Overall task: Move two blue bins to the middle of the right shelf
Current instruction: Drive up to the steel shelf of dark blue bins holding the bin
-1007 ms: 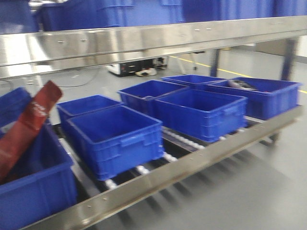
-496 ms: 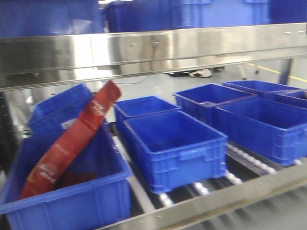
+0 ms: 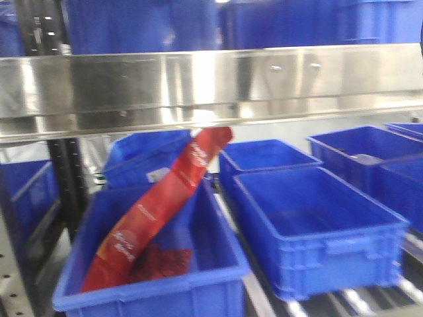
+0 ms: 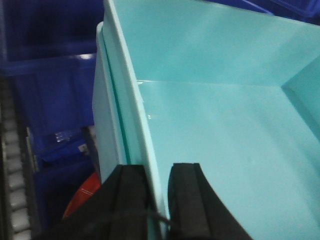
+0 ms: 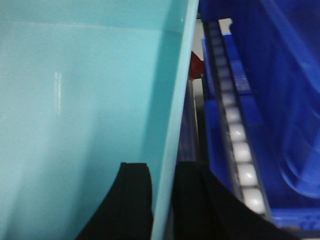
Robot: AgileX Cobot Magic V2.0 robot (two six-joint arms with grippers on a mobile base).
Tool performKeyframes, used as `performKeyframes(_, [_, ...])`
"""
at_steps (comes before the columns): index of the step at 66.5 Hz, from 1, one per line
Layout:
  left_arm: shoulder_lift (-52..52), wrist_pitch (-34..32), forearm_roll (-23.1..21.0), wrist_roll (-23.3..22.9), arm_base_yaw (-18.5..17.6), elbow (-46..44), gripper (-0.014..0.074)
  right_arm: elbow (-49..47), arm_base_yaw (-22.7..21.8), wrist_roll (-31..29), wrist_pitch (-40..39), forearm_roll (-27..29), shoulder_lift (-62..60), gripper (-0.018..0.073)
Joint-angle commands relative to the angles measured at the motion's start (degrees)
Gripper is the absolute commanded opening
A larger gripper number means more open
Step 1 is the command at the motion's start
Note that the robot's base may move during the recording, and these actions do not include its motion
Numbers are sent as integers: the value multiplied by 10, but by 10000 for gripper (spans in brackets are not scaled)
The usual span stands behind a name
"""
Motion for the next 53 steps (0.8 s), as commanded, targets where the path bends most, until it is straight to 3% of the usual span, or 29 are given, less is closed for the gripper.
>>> performKeyframes(1, [-9, -25, -82, 10, -16, -10, -111, -9, 10, 1, -69, 32, -5, -154])
performKeyframes(53, [-9, -25, -82, 10, -16, -10, -111, -9, 10, 1, -69, 32, -5, -154])
